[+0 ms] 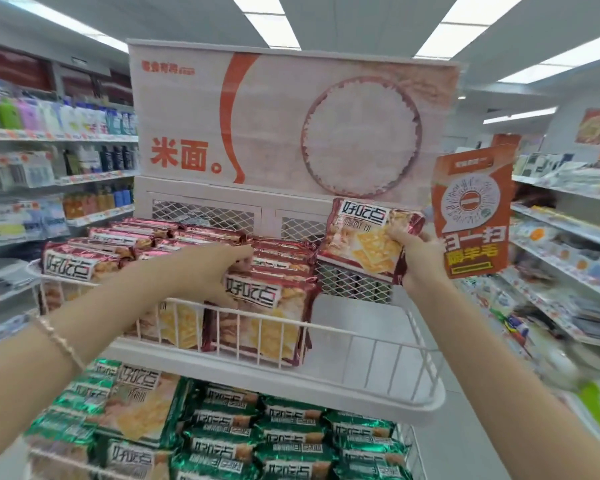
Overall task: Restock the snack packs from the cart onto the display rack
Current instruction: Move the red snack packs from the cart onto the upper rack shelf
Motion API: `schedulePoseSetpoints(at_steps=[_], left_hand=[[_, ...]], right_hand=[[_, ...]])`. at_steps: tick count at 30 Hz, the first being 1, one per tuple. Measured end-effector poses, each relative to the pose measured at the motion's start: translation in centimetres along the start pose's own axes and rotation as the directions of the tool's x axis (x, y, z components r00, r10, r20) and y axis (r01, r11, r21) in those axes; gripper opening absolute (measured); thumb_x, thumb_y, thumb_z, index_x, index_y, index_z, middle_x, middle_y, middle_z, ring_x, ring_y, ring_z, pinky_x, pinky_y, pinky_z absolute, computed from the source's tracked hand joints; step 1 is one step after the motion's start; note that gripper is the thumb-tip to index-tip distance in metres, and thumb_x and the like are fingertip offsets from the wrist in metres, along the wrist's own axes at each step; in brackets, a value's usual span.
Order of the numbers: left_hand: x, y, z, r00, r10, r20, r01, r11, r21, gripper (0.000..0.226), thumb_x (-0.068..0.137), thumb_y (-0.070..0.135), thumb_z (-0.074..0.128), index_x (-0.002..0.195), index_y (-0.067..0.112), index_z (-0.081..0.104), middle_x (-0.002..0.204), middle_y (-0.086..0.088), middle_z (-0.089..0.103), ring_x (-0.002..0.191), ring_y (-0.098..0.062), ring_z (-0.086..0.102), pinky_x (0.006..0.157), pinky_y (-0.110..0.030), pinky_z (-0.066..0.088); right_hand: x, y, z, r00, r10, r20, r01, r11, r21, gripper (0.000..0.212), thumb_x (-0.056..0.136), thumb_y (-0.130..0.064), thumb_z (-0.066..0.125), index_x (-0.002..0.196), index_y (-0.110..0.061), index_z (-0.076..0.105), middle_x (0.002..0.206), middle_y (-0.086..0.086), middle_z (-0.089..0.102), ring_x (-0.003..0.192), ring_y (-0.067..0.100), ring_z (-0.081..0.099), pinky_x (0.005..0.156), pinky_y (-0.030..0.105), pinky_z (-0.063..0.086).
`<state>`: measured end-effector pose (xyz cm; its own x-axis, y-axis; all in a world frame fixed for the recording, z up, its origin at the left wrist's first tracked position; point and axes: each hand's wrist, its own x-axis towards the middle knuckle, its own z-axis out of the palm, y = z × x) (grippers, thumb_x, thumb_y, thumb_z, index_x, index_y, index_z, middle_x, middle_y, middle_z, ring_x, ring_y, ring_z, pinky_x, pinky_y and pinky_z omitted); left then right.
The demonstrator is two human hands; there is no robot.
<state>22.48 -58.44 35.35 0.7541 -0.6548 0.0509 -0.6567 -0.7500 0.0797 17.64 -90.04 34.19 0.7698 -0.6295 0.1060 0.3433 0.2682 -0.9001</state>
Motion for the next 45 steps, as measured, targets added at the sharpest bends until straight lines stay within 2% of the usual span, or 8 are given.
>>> schedulePoseSetpoints(at_steps=[5, 12, 25, 30, 33, 37, 42, 45], left_hand=[[0.2, 1.7, -1.9, 0.999, -0.006, -0.046, 0.002, 0.995, -0.101, 0.036, 0.092, 0.046, 0.062, 0.122, 0.028, 0.054, 0.141, 0.008, 0.043, 0.124, -0.014, 0.043, 0.098, -0.027, 0.033], [5.4, 7.2, 2.2, 0.977, -0.03, 0.212, 0.029, 1.0, 0.008, 0.087, 0.092, 0.076, 0.016, 0.16, 0.023, 0.008, 0.167, -0.005, -0.007, 0.154, -0.022, -0.005, 0.125, -0.045, 0.003], [8.7, 7.8, -0.3, 0.995, 0.033, -0.097, -0.049, 0.985, -0.168, 0.098, 0.089, 0.062, 0.055, 0.16, 0.025, -0.002, 0.167, 0.005, 0.002, 0.152, -0.015, 0.013, 0.121, -0.031, 0.012], [15.1, 9.1, 1.4, 0.99, 0.088, -0.109, -0.087, 0.996, 0.013, 0.103, 0.084, 0.049, 0.074, 0.16, 0.023, 0.009, 0.165, -0.002, 0.019, 0.15, -0.022, 0.023, 0.121, -0.037, 0.019], [16.9, 9.0, 2.7, 0.995, 0.071, -0.065, -0.051, 0.961, 0.272, 0.085, 0.084, 0.047, 0.073, 0.154, 0.028, 0.03, 0.16, -0.005, 0.028, 0.146, -0.026, 0.027, 0.119, -0.046, 0.025], [17.7, 9.2, 3.2, 0.982, 0.124, -0.141, -0.065, 0.93, 0.361, 0.068, 0.084, 0.042, 0.073, 0.142, 0.024, 0.042, 0.143, -0.004, 0.04, 0.129, -0.024, 0.042, 0.105, -0.041, 0.04], [16.9, 8.9, 3.7, 0.973, 0.178, -0.15, -0.114, 0.927, 0.359, 0.059, 0.088, 0.035, 0.067, 0.14, 0.025, 0.042, 0.134, 0.002, 0.048, 0.125, -0.02, 0.047, 0.096, -0.036, 0.046], [15.9, 9.0, 2.6, 0.981, 0.191, -0.025, -0.177, 0.946, 0.271, 0.069, 0.096, 0.036, 0.057, 0.155, 0.04, 0.023, 0.164, 0.007, 0.022, 0.147, -0.014, 0.028, 0.116, -0.037, 0.032]], right_hand=[[0.2, -0.1, 0.1, 1.0, -0.031, -0.007, 0.031, 0.999, 0.017, 0.045, 0.085, -0.001, 0.074, 0.124, -0.006, 0.054, 0.111, 0.018, 0.072, 0.092, 0.031, 0.074, 0.078, 0.052, 0.061], [0.3, -0.5, -0.5, 0.988, -0.149, -0.029, 0.149, 0.989, -0.003, 0.038, 0.085, -0.005, 0.075, 0.119, -0.014, 0.06, 0.107, 0.007, 0.073, 0.095, 0.025, 0.073, 0.083, 0.047, 0.061], [3.3, 0.3, -3.0, 0.956, -0.087, 0.282, 0.215, 0.859, -0.465, 0.029, 0.079, -0.002, 0.077, 0.103, -0.015, 0.065, 0.1, 0.012, 0.074, 0.09, 0.028, 0.072, 0.078, 0.039, 0.061], [7.2, 2.5, -2.9, 0.888, 0.242, 0.391, -0.034, 0.882, -0.47, 0.055, 0.076, 0.004, 0.08, 0.121, -0.009, 0.052, 0.11, 0.015, 0.07, 0.095, 0.03, 0.07, 0.083, 0.038, 0.059], [7.8, 3.2, -3.5, 0.861, 0.214, 0.461, 0.278, 0.562, -0.779, 0.047, 0.075, -0.001, 0.081, 0.109, -0.009, 0.049, 0.087, 0.0, 0.056, 0.074, 0.012, 0.053, 0.055, 0.012, 0.044], [7.3, 3.5, -3.4, 0.788, -0.04, 0.615, 0.615, 0.006, -0.788, 0.048, 0.079, -0.02, 0.077, 0.113, -0.016, 0.043, 0.103, -0.002, 0.04, 0.083, 0.018, 0.046, 0.064, 0.028, 0.038], [7.4, 3.4, -3.8, 0.705, 0.011, 0.709, 0.706, 0.073, -0.704, 0.042, 0.086, -0.02, 0.072, 0.12, -0.017, 0.048, 0.118, 0.0, 0.039, 0.103, 0.021, 0.048, 0.073, 0.023, 0.037], [6.8, 3.0, -5.6, 0.542, -0.11, 0.833, 0.808, -0.206, -0.553, 0.042, 0.086, -0.024, 0.07, 0.123, -0.02, 0.051, 0.137, 0.005, 0.043, 0.127, 0.025, 0.041, 0.103, 0.035, 0.041]])
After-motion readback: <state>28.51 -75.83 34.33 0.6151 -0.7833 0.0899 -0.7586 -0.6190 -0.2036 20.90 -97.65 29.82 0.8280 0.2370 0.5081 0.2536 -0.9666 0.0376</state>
